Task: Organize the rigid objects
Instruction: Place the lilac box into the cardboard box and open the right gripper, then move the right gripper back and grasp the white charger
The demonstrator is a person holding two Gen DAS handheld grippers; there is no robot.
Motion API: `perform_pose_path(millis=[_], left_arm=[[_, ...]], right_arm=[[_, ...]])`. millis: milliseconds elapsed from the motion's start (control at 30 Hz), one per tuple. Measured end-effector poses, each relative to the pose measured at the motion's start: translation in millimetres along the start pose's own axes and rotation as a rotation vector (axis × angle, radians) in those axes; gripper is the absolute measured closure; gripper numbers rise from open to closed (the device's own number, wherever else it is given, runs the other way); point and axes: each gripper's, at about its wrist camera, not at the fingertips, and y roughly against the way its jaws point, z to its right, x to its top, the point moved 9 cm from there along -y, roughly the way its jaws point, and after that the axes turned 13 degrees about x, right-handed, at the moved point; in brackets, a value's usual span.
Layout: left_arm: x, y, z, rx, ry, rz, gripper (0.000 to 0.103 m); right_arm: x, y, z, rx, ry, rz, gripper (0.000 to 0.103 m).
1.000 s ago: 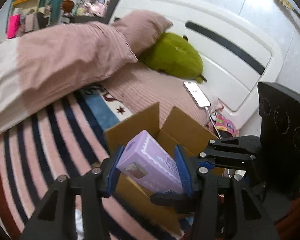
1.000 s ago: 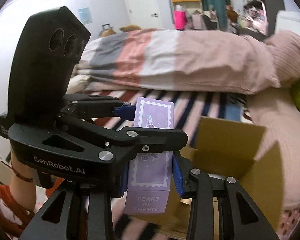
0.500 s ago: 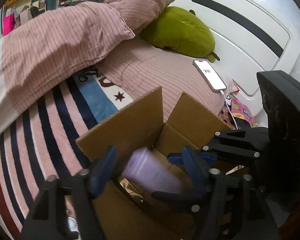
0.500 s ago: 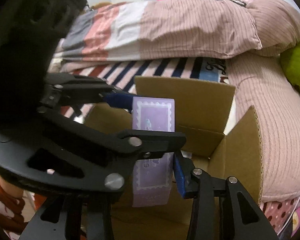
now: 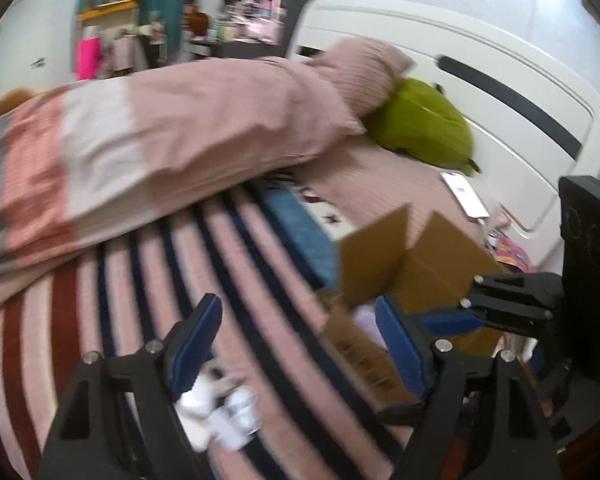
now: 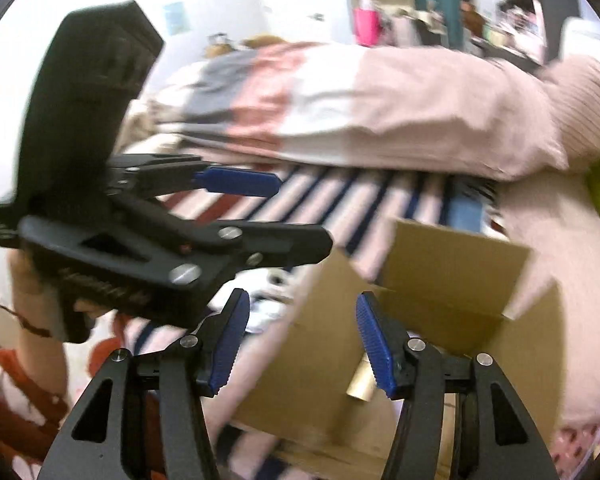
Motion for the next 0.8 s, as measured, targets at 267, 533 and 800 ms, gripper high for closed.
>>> perform_pose_path(millis=[267,533,800], left_arm=[[-73.8,-5.7,-91.9,0.094,0.118,-0.020,0.026],[-135.1,-36.0,-112.9,0.070,0.201,-0.077,0.026],[-152.1,-40.5,-120.0,0.065,0.241,-0.092,0.026]], right_arm=[[-4.7,-87.8,-51.7,0.140,0.025,-0.060,0.047],[-53.0,-157.8,-9.1,0.073,-0.079,-0.127,0.040],[-74.1,-184.7,34.2,0.009,-0.136,-0.127,0.040]])
